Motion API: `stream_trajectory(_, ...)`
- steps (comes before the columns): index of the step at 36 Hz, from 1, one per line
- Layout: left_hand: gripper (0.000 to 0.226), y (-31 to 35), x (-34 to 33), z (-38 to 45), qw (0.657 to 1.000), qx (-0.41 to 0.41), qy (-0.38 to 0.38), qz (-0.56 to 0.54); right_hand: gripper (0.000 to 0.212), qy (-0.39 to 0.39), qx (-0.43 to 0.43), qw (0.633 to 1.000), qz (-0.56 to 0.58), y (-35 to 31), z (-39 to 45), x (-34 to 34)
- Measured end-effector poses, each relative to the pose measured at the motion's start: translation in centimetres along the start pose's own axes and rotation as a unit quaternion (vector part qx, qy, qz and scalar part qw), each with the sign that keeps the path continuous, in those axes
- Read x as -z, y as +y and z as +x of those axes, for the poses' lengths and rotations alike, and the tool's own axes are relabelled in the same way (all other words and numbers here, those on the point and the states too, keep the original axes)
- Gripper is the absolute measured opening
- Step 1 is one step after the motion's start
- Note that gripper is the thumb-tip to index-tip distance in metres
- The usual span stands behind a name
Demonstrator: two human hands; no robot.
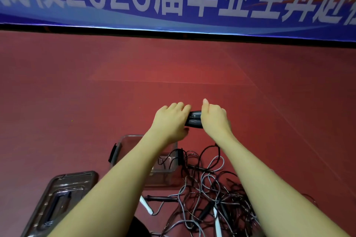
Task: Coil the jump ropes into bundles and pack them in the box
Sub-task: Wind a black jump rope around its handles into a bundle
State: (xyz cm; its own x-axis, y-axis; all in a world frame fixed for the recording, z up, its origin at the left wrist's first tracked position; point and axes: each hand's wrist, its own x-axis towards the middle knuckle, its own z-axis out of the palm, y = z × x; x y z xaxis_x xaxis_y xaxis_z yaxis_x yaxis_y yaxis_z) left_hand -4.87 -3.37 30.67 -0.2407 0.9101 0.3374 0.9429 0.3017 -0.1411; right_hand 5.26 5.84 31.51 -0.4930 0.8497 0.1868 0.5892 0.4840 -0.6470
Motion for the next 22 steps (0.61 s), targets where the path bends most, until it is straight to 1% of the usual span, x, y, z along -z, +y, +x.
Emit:
stream_trajectory(1, 0.037, 0.0, 0.1, 0.0, 1.000, 0.010, 0.006, 0.020, 0.056, -0.014, 0.017, 1.000, -0.004, 0.1, 0.0, 0.0)
stream_trajectory(2, 0.026, -0.1, 0.2, 0.0, 0.999, 0.012, 0.013, 0.037, 0.054, -0.025, 0.035, 0.999, -0.001, 0.1, -0.1, 0.1)
stream_trajectory(4, 0.017, -0.2, 0.6, -0.2, 0.999, 0.008, 0.001, 0.049, 0.052, -0.043, 0.066, 0.997, 0.016, 0.1, -0.3, 0.4)
stream_trajectory(6, 0.014, -0.2, 0.7, -0.4, 0.999, 0.011, -0.025, 0.041, 0.055, -0.058, 0.084, 0.994, 0.029, 0.1, -0.5, 0.7)
stream_trajectory(8, 0.013, -0.3, 0.7, -0.7, 0.999, 0.005, -0.034, 0.034, 0.057, -0.066, 0.098, 0.993, 0.028, 0.3, -0.6, 0.9)
stream_trajectory(12, 0.011, -0.8, 0.8, -1.2, 0.999, -0.006, -0.036, 0.032, 0.048, -0.073, 0.125, 0.989, 0.020, 0.5, -1.3, 1.0)
stream_trajectory(14, 0.011, -1.3, 0.8, -1.5, 0.999, 0.006, -0.043, 0.031, 0.035, -0.108, 0.131, 0.985, -0.008, 0.5, -1.5, 1.0)
stream_trajectory(16, 0.008, -1.7, 0.6, -1.8, 0.998, 0.022, -0.049, 0.024, 0.013, -0.137, 0.124, 0.983, 0.001, 0.6, -1.5, 1.0)
stream_trajectory(17, 0.006, -1.9, 0.5, -1.9, 0.998, 0.032, -0.052, 0.018, 0.016, -0.146, 0.125, 0.981, 0.019, 0.6, -1.4, 0.9)
stream_trajectory(19, 0.008, -2.3, 0.4, -2.2, 0.997, 0.050, -0.059, 0.013, 0.031, -0.172, 0.130, 0.975, 0.047, 0.7, -1.4, 0.8)
stream_trajectory(22, 0.008, -2.7, 0.5, -2.5, 0.995, 0.057, -0.079, 0.014, 0.043, -0.198, 0.154, 0.968, -0.001, 1.0, -1.3, 0.8)
